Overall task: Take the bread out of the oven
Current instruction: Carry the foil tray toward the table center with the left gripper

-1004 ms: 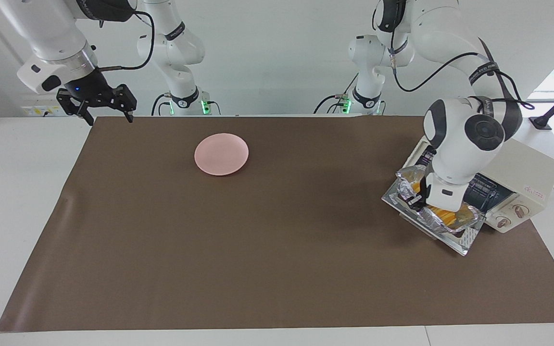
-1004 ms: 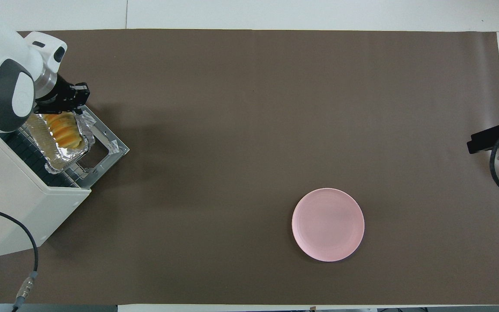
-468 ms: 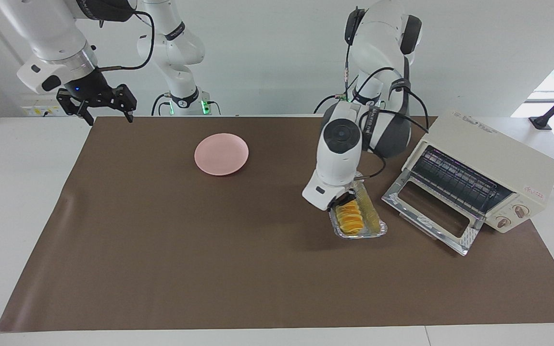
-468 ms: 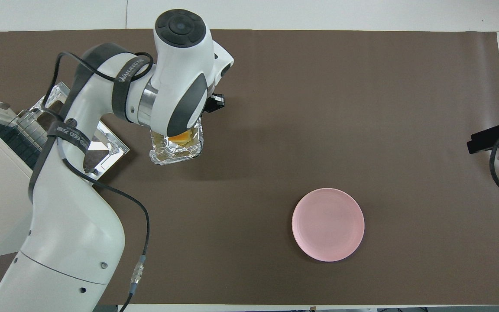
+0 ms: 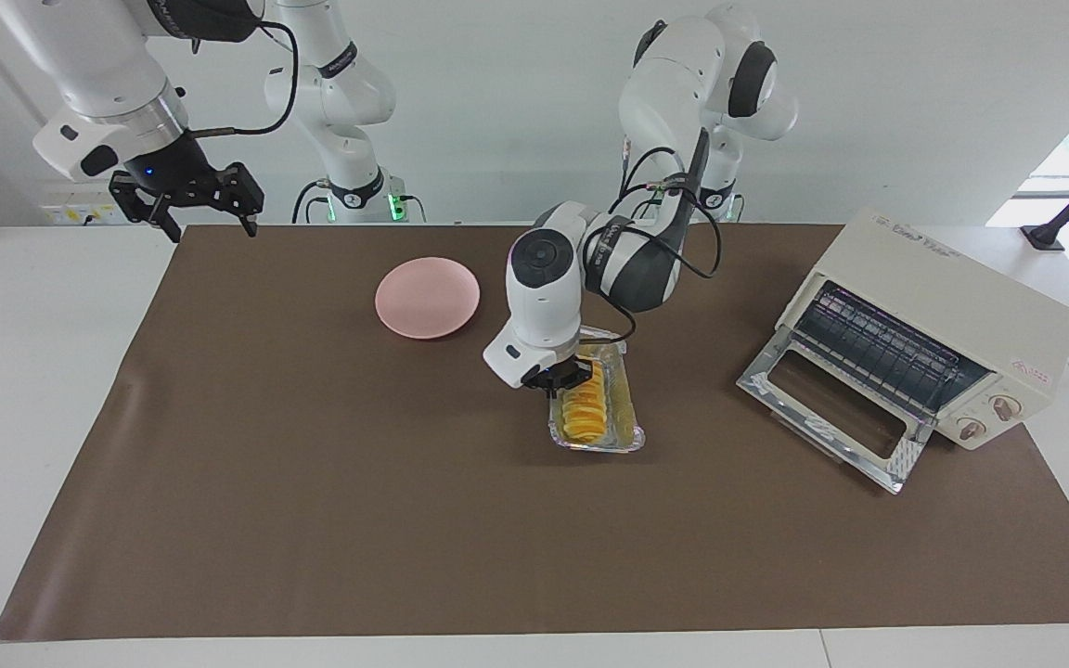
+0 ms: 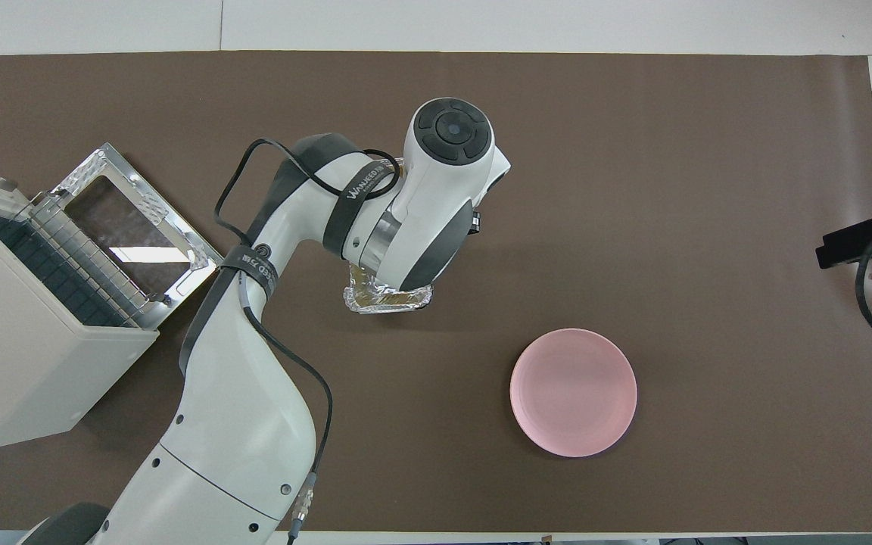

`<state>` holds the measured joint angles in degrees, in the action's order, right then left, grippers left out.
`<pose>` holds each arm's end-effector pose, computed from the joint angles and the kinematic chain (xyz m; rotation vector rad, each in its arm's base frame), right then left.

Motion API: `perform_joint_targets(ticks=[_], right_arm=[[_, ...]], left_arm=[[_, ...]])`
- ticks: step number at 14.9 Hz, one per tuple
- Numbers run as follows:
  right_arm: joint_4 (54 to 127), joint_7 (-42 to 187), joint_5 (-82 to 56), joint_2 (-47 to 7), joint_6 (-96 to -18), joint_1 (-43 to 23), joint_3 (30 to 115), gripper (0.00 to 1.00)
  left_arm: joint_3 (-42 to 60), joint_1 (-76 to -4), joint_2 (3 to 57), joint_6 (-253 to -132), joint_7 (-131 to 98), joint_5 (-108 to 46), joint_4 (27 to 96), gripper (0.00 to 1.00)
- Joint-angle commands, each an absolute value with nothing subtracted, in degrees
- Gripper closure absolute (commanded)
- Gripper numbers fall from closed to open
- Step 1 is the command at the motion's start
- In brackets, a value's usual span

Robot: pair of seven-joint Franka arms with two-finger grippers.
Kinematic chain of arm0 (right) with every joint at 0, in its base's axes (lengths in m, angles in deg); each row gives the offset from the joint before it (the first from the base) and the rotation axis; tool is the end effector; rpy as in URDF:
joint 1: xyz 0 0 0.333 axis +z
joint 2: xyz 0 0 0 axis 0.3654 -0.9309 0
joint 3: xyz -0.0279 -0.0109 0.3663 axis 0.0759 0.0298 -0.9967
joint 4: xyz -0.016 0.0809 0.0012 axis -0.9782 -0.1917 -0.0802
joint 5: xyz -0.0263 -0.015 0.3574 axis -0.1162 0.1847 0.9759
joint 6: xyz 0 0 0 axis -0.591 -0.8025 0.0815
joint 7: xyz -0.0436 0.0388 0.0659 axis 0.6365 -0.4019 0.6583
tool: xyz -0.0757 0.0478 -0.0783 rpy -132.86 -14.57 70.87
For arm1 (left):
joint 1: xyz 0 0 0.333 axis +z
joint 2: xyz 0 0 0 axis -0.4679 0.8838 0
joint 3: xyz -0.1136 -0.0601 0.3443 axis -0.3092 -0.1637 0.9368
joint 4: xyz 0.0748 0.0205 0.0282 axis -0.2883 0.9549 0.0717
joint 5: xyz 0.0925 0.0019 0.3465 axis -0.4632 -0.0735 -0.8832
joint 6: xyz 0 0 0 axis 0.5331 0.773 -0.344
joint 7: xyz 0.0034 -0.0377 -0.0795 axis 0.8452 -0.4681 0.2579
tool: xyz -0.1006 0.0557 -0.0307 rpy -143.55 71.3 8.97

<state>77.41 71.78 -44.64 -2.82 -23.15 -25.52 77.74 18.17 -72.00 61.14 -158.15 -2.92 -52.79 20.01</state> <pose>0.4945 -0.0206 0.6712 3.1214 0.1443 -0.1281 0.5645 -0.4748 0.4021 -3.0736 0.2401 0.0790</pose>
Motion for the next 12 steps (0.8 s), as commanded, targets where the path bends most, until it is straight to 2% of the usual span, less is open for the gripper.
perform_joint_targets(ticks=[1,3,4,5,6,7,12], right_arm=[[78.2,72.3,-44.0,-1.9,-23.1,-26.0,77.4,0.0],[78.5,72.3,-44.0,-1.7,-23.1,-26.0,77.4,0.0],[78.7,72.3,-44.0,-1.5,-23.3,-26.0,77.4,0.0],[78.8,72.3,-44.0,-1.4,-23.3,-26.0,77.4,0.0],[79.1,72.3,-44.0,-1.4,-23.4,-26.0,77.4,0.0],[79.2,72.3,-44.0,-1.3,-23.4,-26.0,77.4,0.0],[81.6,72.0,-44.0,-1.0,-27.8,-25.8,77.1,0.0]], left_arm=[[19.5,-74.5,62.8,-160.3,1.6,-51.7,20.2,1.0],[19.5,-74.2,62.8,-161.9,2.2,-51.5,21.4,1.0],[19.5,-74.0,62.8,-163.4,2.3,-51.0,21.7,0.86],[19.6,-73.9,62.7,-163.9,3.2,-50.7,21.8,0.61],[19.6,-73.9,62.7,-163.5,4.8,-50.8,21.6,0.41],[19.8,-73.9,62.6,-163.2,5.3,-50.8,21.4,0.0],[23.9,-71.9,58.5,-158.5,5.1,-50.0,20.6,0.0]])
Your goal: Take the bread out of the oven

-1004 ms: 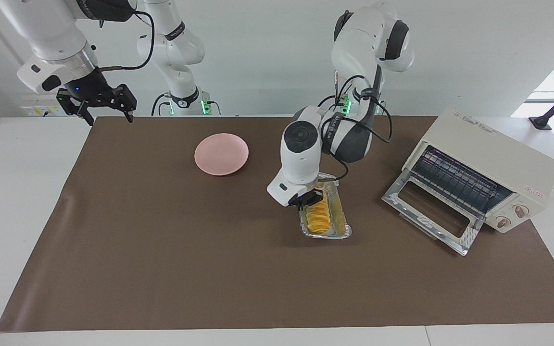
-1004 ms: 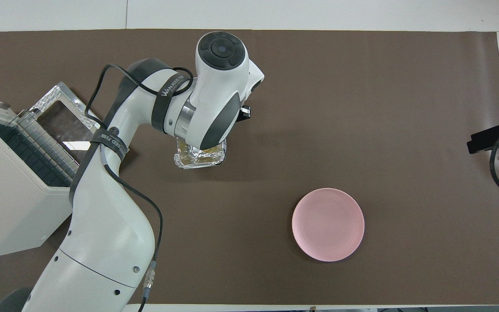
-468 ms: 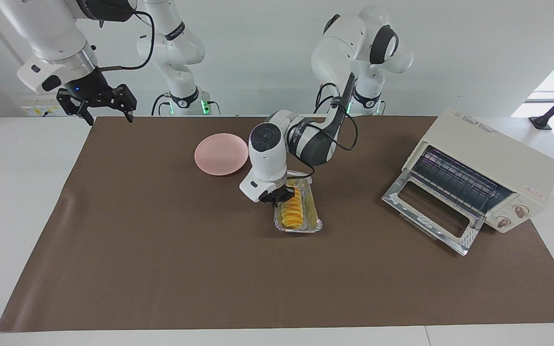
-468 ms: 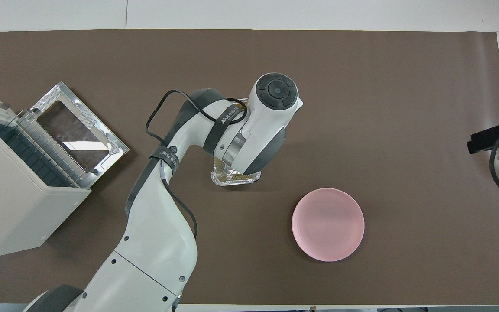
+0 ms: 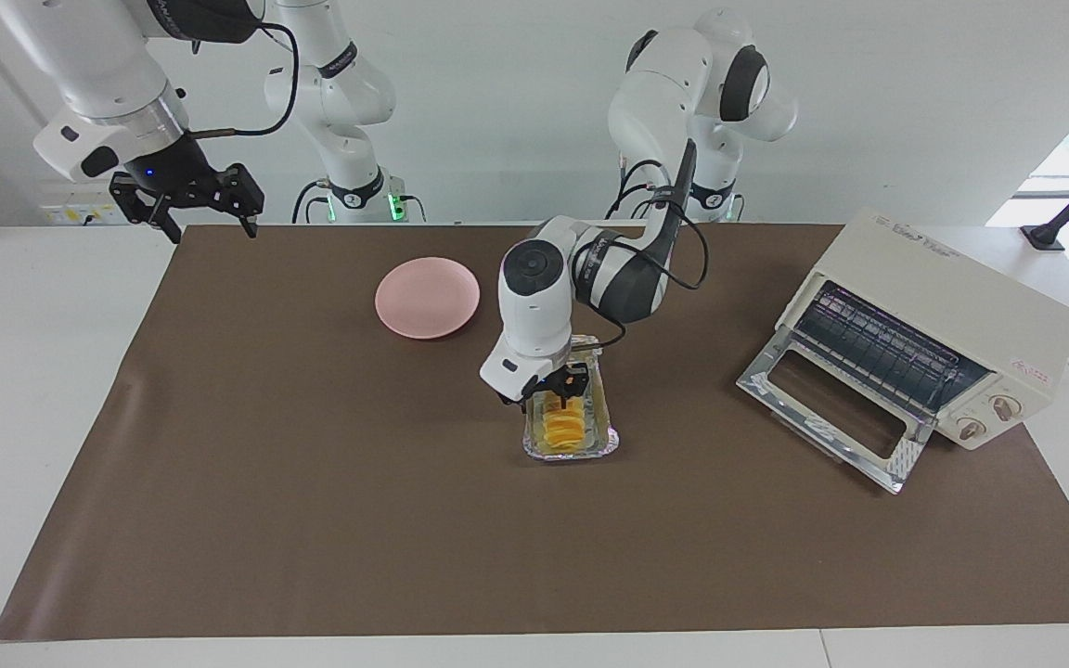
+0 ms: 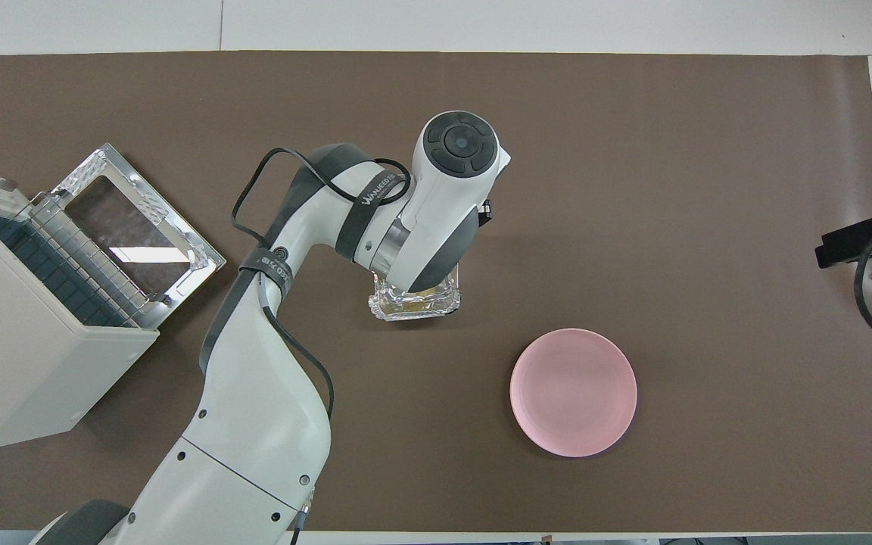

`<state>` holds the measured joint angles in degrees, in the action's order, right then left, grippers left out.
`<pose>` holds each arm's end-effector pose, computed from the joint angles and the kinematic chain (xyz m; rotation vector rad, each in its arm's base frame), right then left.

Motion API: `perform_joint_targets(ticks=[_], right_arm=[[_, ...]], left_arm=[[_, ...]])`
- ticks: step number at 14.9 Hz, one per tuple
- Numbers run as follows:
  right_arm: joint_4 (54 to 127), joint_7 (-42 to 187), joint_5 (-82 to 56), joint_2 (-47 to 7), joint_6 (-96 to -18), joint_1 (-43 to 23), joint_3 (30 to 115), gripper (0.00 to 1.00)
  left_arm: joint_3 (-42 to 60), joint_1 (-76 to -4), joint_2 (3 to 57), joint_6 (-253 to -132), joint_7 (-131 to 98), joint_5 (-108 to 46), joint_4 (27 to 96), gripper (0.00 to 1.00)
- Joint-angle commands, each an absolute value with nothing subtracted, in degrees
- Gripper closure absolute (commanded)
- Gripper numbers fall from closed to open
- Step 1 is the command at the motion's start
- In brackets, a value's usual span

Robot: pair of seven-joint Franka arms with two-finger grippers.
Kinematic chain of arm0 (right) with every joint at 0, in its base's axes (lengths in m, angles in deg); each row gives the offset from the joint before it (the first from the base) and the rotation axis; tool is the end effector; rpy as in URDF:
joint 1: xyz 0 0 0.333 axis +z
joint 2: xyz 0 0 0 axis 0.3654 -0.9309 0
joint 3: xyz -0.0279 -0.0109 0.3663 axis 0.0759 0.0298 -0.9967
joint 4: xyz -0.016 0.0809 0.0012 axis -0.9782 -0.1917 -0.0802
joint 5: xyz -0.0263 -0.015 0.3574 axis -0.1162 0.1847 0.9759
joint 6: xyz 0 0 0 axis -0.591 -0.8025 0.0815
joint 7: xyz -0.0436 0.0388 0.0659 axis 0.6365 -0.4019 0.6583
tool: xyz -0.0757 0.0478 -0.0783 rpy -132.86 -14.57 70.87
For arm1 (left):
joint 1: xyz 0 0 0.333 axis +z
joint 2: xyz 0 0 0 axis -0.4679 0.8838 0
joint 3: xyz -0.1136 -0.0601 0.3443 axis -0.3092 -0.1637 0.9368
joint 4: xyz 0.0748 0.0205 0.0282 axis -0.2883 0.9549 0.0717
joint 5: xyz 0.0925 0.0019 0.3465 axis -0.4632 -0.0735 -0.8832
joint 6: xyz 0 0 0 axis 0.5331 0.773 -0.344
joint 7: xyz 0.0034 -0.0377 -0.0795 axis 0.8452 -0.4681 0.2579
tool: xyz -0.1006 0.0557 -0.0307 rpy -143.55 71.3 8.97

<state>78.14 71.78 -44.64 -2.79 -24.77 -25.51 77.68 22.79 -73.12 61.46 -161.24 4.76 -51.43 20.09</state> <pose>0.4975 -0.0201 0.6682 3.1208 0.1468 -0.1031 0.5853 -0.4596 0.4055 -3.0891 -0.0416 -0.0204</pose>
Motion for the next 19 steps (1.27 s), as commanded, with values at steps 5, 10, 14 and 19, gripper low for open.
perform_joint_targets(ticks=[5,10,14,19], right_arm=[[83.9,62.3,-44.0,-2.6,-34.2,-18.8,77.0,0.0],[83.0,53.2,-43.9,-10.8,-40.4,-9.9,77.0,0.0],[78.8,42.8,-43.5,-19.7,-47.0,-2.3,77.0,0.0],[64.1,32.2,-44.7,-37.2,-47.9,5.1,77.5,0.0]], left_arm=[[24.0,-59.3,47.0,-147.7,3.9,-49.2,20.9,0.0],[24.2,-46.7,41.1,-137.8,-9.8,-49.4,21.3,0.0],[24.2,-40.6,33.3,-131.5,-20.2,-49.8,28.8,0.0],[24.2,-40.4,23.5,-132.0,-24.3,-51.5,41.8,0.0]])
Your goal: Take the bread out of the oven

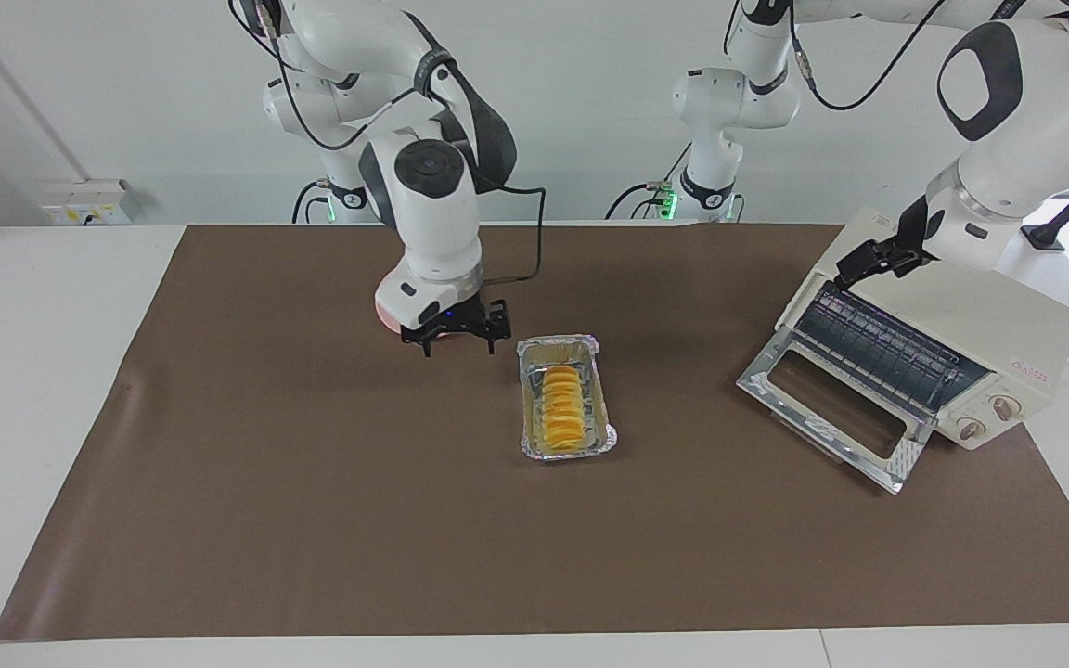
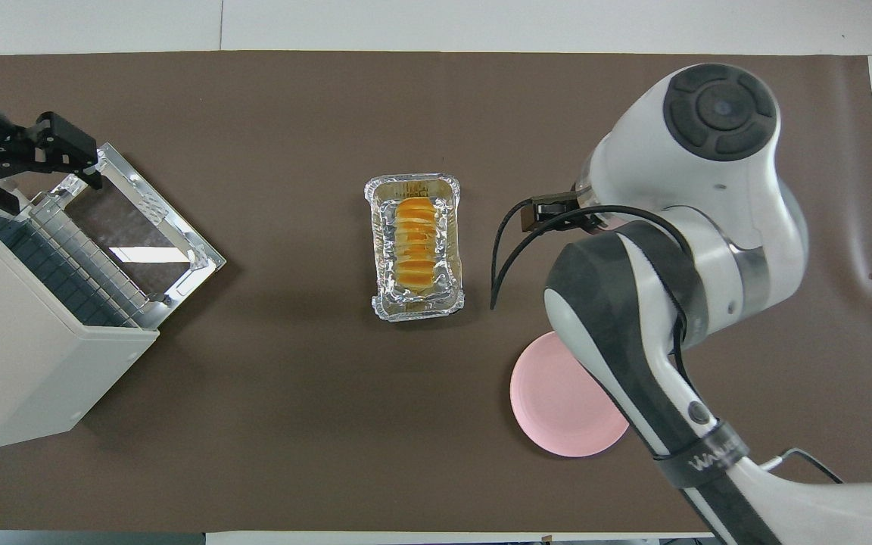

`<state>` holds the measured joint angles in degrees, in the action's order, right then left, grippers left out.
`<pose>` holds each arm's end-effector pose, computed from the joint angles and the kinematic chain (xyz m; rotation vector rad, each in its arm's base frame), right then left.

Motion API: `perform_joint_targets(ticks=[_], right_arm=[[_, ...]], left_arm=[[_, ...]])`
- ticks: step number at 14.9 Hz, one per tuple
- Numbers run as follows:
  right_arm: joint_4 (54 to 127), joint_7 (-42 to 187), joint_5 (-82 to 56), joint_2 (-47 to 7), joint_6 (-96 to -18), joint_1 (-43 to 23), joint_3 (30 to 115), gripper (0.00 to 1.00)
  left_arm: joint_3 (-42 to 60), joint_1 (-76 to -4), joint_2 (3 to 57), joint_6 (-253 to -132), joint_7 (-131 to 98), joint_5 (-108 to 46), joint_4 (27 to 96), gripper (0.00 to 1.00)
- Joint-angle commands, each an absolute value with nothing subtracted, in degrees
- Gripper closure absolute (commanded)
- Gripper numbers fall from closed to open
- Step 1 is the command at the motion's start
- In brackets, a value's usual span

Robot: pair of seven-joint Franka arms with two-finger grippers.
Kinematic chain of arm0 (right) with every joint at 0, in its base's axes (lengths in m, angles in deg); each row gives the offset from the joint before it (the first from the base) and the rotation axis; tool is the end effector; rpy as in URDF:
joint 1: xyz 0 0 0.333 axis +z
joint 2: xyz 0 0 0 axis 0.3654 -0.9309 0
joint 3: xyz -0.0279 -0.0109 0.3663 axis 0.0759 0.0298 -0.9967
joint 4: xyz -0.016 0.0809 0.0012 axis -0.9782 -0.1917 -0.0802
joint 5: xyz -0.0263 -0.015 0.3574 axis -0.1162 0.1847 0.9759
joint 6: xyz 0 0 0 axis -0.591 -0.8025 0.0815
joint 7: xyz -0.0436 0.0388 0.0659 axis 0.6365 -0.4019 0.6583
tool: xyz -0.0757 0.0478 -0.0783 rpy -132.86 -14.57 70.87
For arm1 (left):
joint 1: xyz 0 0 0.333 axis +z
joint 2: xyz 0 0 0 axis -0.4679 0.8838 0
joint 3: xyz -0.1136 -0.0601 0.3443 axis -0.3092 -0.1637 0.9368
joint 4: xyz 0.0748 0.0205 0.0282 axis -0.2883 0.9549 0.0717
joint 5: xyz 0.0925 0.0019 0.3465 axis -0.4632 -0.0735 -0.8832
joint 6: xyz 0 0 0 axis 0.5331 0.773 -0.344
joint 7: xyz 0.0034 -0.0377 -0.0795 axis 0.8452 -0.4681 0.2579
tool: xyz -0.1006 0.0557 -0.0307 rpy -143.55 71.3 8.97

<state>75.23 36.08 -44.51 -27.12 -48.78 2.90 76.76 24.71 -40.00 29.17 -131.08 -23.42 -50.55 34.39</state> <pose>0.5882 0.2954 0.4774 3.1352 -0.0216 -0.0280 0.5432 -0.0166 0.6264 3.0656 0.2437 -0.3768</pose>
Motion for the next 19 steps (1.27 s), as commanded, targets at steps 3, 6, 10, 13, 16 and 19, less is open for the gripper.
perform_joint_targets(ticks=[3,6,10,13,16,19], right_arm=[[58.9,31.7,-44.6,-42.7,-49.6,5.2,77.4,0.0],[58.6,31.1,-44.8,-46.6,-51.2,6.4,77.4,0.0],[58.8,31.3,-46.7,-47.7,-50.9,6.7,77.4,0.0],[57.5,31.3,-46.6,-47.7,-48.8,6.3,77.5,0.0],[57.2,31.3,-46.4,-47.4,-48.8,6.0,77.5,0.0],[57.4,31.1,-46.0,-47.4,-49.6,6.4,77.4,0.14]], left_arm=[[24.1,-39.8,21.4,-132.1,-24.4,-51.5,43.9,0.0],[24.0,-39.3,17.2,-132.8,-24.6,-51.6,49.5,0.0],[23.6,-37.6,17.8,-137.3,-29.9,-51.6,49.2,0.0],[23.2,-36.3,18.4,-137.2,-30.4,-52.0,47.9,0.0],[21.8,-36.2,19.3,-136.4,-30.1,-53.1,47.1,0.0],[20.8,-35.7,19.3,-136.6,-30.4,-54.3,47.6,0.0]])
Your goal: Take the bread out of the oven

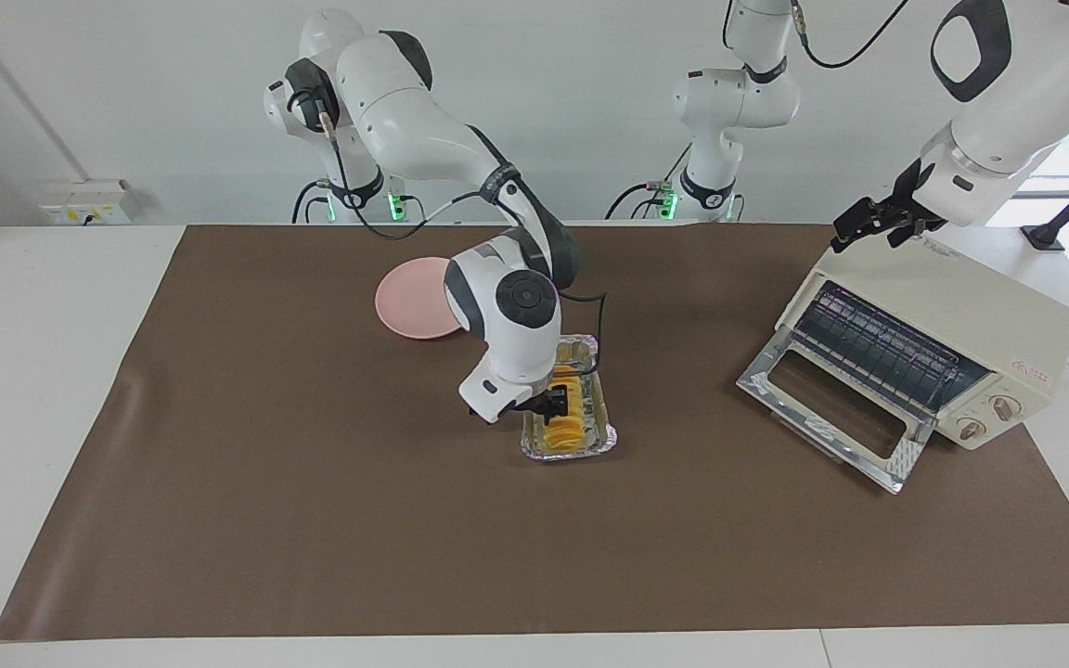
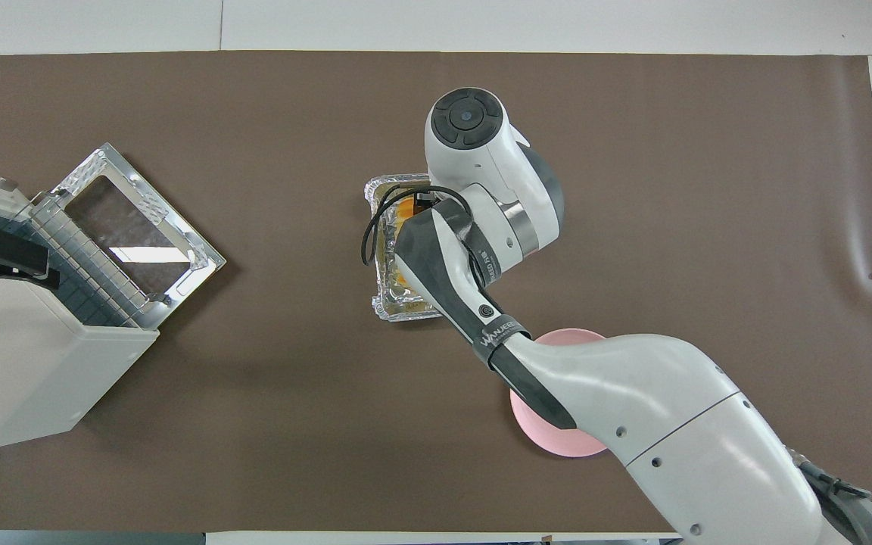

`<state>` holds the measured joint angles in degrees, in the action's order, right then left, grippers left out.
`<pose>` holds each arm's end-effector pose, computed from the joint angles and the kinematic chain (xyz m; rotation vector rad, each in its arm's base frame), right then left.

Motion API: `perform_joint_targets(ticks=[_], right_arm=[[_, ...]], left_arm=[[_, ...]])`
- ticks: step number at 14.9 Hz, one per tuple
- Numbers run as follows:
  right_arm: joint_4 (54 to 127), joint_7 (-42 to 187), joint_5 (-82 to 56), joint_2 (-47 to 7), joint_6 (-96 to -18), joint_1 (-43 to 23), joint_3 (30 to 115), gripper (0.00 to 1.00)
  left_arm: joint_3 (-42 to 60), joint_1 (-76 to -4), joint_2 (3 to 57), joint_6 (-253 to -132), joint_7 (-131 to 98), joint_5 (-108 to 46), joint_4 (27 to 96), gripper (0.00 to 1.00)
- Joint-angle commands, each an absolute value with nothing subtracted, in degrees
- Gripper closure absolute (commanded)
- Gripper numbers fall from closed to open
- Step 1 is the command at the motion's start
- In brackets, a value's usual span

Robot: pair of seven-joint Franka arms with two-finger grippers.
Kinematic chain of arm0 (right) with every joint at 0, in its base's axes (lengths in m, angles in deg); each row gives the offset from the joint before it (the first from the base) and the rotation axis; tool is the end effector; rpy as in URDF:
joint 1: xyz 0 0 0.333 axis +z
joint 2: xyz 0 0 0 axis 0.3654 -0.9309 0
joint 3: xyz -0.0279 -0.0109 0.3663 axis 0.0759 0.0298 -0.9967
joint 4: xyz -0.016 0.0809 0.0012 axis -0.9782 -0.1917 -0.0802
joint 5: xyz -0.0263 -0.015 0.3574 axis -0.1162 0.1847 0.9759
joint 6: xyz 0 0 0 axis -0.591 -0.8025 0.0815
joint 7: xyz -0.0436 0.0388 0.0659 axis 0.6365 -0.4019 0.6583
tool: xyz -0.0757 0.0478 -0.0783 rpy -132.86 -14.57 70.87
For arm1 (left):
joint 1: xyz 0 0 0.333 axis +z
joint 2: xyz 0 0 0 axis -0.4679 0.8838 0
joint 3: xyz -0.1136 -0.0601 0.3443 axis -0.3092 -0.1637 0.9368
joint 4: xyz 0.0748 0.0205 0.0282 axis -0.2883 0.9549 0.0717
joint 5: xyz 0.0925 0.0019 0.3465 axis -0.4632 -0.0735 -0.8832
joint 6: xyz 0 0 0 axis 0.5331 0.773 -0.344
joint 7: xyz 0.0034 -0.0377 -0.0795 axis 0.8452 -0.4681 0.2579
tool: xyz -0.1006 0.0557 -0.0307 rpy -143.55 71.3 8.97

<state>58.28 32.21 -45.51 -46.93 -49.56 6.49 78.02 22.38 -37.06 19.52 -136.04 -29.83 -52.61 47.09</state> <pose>0.6505 0.3589 0.3649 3.1010 -0.0575 -0.0633 0.4916 0.0053 0.6257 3.0631 0.0975 -0.3252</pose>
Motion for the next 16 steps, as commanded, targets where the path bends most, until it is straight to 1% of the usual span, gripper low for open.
perform_joint_targets(ticks=[1,2,3,4,9,12,14,16], right_arm=[[57.4,31.0,-45.8,-47.4,-50.2,6.7,77.4,0.2],[57.5,31.1,-45.6,-47.3,-50.7,6.8,77.4,0.41],[57.7,31.3,-45.8,-47.0,-51.3,6.7,77.4,0.67],[57.8,31.5,-45.7,-47.0,-51.3,6.7,77.4,1.0],[57.8,31.9,-46.2,-47.0,-51.5,6.4,77.4,1.0],[57.7,32.0,-45.9,-47.0,-50.7,6.2,77.3,1.0],[57.6,32.1,-46.0,-47.1,-50.0,6.1,77.2,1.0],[56.9,32.8,-45.9,-46.5,-47.4,4.8,76.8,1.0]], left_arm=[[19.3,-35.7,19.2,-136.3,-30.3,-55.9,47.6,0.0],[18.3,-35.7,19.0,-135.5,-30.0,-56.4,47.8,0.0],[18.2,-35.7,19.0,-134.8,-30.0,-57.1,47.9,0.0],[18.1,-35.7,18.9,-134.9,-30.1,-57.3,48.0,0.0],[18.1,-35.9,19.2,-135.6,-29.9,-57.3,47.0,0.0],[17.3,-36.2,19.5,-134.8,-29.9,-56.8,45.0,0.0],[16.7,-36.0,19.1,-135.0,-30.1,-56.8,45.7,0.0],[16.7,-35.9,19.0,-134.8,-30.4,-56.8,46.2,0.0]])
